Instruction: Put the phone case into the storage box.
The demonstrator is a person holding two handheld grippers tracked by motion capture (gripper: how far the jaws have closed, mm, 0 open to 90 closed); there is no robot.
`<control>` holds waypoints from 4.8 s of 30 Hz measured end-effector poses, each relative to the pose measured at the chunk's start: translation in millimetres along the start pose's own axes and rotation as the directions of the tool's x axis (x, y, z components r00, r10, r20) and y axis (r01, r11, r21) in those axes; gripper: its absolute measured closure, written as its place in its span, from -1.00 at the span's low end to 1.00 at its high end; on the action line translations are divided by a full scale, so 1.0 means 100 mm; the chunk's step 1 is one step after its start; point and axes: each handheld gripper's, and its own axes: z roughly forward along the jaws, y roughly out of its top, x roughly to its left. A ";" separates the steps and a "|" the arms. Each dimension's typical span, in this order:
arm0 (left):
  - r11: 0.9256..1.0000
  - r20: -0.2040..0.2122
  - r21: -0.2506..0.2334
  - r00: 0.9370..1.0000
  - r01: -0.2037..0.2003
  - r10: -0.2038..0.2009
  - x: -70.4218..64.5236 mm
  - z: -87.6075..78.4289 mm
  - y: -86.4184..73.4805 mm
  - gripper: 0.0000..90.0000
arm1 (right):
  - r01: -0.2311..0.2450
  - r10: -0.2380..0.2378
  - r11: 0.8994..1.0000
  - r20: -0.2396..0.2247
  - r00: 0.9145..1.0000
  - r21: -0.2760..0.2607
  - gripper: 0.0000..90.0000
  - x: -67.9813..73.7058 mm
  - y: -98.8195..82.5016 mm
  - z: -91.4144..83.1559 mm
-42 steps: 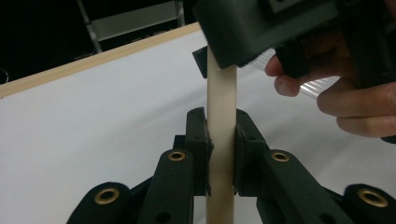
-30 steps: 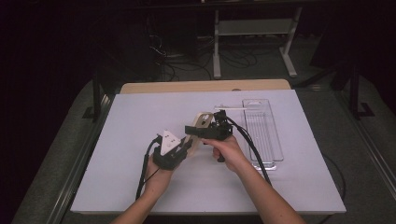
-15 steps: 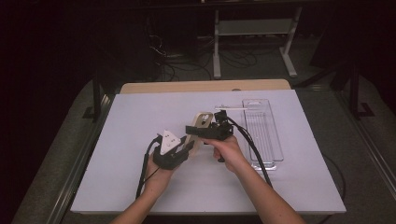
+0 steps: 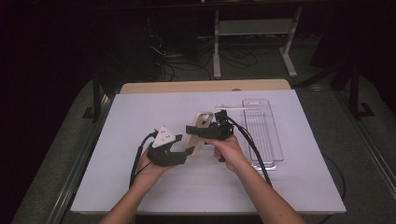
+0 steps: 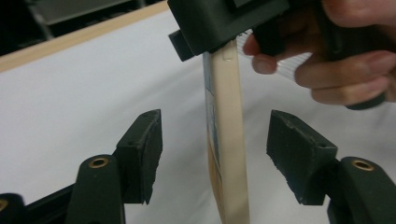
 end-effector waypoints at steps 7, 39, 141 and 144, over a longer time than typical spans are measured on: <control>1.000 0.100 0.030 0.995 -0.006 0.003 0.10 -0.05 -0.01 -0.57 | 0.014 -0.014 1.000 0.005 1.000 0.007 -0.79 -0.01 0.00 0.00; 0.997 0.145 0.042 0.988 -0.066 0.060 0.30 -0.56 -0.69 -1.00 | 0.030 -0.030 1.000 0.008 1.000 -0.001 -0.79 0.02 0.03 -0.06; 0.997 0.159 0.067 0.987 -0.047 0.036 0.29 -0.54 -0.77 -1.00 | 0.038 0.039 0.983 0.405 0.914 -0.182 -0.78 -0.61 0.96 -1.67; 0.997 0.158 0.065 0.987 -0.047 0.036 0.28 -0.54 -0.77 -1.00 | 0.058 0.018 0.986 0.449 0.893 -0.156 -0.78 -0.65 1.01 -1.66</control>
